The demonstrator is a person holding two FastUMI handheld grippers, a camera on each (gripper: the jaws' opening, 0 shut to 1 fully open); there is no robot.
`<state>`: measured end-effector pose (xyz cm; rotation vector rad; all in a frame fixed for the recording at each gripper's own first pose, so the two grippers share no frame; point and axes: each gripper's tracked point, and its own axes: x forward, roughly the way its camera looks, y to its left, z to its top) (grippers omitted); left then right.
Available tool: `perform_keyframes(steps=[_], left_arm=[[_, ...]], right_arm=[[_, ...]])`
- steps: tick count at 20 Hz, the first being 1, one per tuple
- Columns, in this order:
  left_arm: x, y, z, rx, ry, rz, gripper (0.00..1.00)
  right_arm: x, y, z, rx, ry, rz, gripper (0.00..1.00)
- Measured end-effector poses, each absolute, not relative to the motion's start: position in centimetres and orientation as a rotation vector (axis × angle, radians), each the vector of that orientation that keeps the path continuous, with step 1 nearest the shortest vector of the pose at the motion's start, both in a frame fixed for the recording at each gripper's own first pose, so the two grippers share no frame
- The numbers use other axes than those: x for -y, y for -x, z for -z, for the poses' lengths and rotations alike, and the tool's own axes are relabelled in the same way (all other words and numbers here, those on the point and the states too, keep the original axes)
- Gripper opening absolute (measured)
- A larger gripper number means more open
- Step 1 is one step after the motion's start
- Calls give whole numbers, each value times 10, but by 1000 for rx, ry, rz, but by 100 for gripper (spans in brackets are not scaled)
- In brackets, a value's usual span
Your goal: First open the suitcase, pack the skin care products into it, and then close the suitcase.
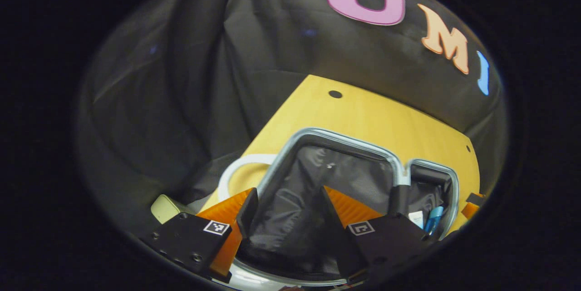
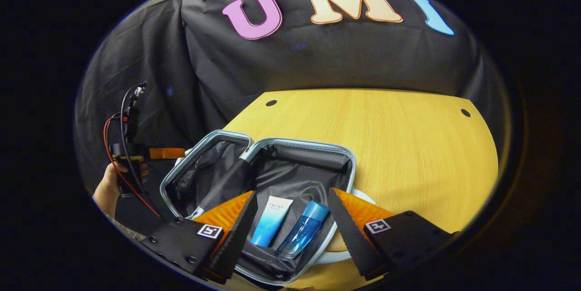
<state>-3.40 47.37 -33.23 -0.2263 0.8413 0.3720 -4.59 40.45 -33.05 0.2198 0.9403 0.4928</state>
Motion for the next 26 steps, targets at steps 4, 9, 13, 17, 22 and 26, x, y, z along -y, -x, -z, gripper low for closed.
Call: perform_keyframes(steps=[4,9,13,17,22,26], left_arm=[[-521,39,349,-867,247,-450,80],[-542,34,379,-876,369,-458,81],[-543,35,366,-835,492,-435,81],[-548,39,378,-840,527,-456,80],[-545,40,406,-908,599,-441,71],[-546,43,406,-937,535,-453,10]], right_arm=[[-396,42,328,-931,-200,-465,98],[-385,41,328,-928,-180,-435,98],[-379,45,326,-923,-169,-426,98],[-374,47,327,-920,-153,-421,98],[-369,49,326,-919,-139,-411,98],[-365,48,322,-899,-124,-410,98]])
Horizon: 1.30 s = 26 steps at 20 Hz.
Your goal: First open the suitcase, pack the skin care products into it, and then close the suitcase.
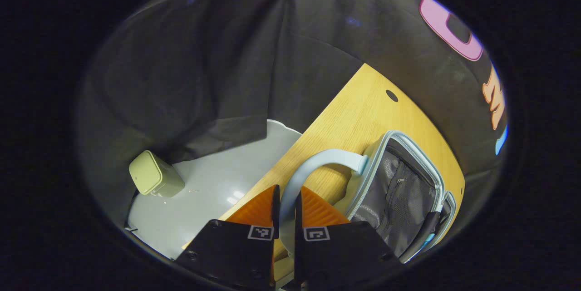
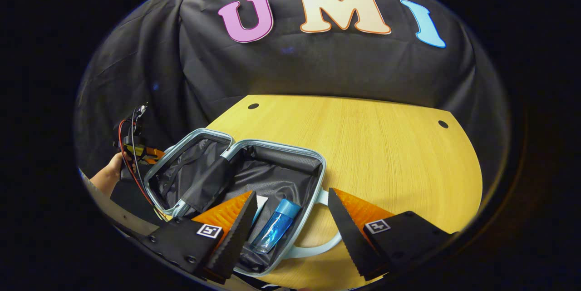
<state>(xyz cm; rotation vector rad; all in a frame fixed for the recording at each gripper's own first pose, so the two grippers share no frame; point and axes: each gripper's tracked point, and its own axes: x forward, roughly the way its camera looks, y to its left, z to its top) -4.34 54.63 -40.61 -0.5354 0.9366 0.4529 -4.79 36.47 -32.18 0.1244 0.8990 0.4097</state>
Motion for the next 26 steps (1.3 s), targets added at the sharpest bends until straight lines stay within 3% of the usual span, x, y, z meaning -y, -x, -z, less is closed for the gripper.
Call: perform_keyframes(steps=[3,11,26], left_arm=[[-540,45,383,-910,470,-444,0],[-518,38,276,-755,282,-395,0],[-355,47,131,-539,156,-275,0]], right_arm=[[-359,43,316,-865,-119,-412,98],[-341,33,297,-773,-140,-444,98],[-280,34,278,-713,-207,-549,98]])
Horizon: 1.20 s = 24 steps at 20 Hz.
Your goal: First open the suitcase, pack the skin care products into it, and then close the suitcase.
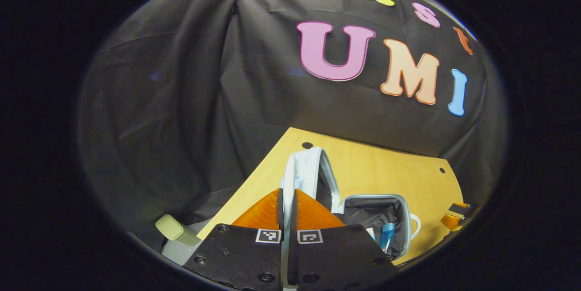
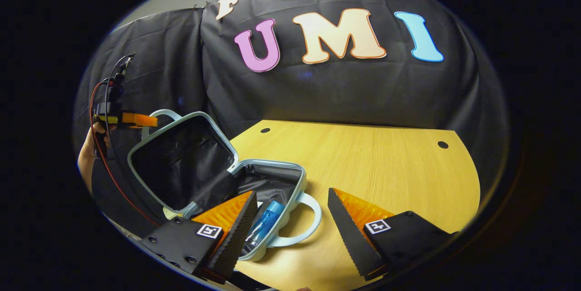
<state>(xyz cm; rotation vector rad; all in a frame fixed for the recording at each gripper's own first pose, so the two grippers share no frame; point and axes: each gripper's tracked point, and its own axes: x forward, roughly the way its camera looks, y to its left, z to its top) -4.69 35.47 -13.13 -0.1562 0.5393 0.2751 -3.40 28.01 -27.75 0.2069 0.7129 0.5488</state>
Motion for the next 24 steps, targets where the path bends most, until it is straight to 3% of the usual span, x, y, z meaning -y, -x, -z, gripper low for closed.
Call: perform_keyframes(steps=[14,24], left_arm=[[-174,12,106,-445,218,39,0],[-59,4,162,-577,228,236,0]], right_arm=[[-208,44,275,-697,-226,-489,98],[-161,41,272,-687,-220,-423,98]])
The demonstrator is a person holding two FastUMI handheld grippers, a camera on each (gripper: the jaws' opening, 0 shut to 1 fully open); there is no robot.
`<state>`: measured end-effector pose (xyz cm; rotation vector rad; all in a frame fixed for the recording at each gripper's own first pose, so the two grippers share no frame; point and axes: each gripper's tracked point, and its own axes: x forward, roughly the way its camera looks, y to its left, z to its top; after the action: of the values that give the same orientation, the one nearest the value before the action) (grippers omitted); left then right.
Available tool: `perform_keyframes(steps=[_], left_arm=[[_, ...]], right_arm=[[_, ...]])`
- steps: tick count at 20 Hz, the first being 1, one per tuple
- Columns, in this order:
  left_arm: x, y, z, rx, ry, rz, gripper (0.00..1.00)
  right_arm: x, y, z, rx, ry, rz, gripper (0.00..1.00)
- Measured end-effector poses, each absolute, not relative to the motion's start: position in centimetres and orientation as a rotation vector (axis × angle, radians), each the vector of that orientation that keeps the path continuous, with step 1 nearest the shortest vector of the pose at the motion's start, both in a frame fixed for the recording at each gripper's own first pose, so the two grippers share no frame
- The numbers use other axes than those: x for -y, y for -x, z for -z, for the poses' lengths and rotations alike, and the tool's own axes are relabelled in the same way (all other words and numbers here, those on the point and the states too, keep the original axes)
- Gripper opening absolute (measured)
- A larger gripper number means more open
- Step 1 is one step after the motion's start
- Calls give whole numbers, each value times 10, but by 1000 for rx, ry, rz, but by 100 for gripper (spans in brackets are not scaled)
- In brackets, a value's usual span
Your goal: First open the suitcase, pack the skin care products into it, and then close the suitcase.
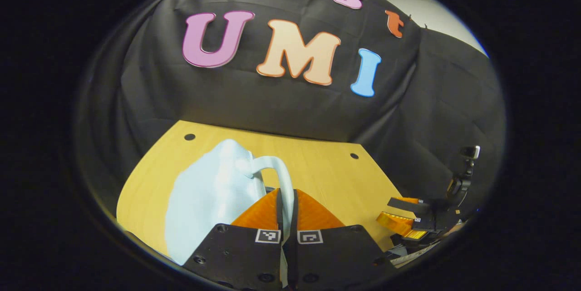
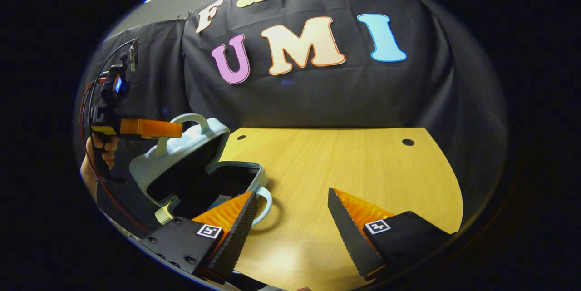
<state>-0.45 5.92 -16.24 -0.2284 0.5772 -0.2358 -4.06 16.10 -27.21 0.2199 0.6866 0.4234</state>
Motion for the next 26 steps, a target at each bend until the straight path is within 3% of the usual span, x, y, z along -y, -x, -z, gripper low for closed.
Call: perform_keyframes(steps=[6,11,12,17,19,23,26], left_arm=[[-12,14,215,-690,164,271,0],[11,20,247,-729,81,192,2],[19,19,244,-702,86,174,8],[23,13,183,-470,62,30,100],[15,5,148,-366,31,-11,94],[-18,-3,89,-213,-37,-108,96],[-23,-8,63,-163,-51,-80,97]], right_arm=[[-134,40,274,-690,-208,-417,98],[-113,38,270,-673,-195,-451,98],[-109,36,265,-659,-198,-455,98],[-91,1,206,-459,-167,-391,98],[-88,-14,165,-336,-173,-340,98],[-95,-30,109,-191,-180,-265,97],[-104,-36,77,-125,-169,-231,94]])
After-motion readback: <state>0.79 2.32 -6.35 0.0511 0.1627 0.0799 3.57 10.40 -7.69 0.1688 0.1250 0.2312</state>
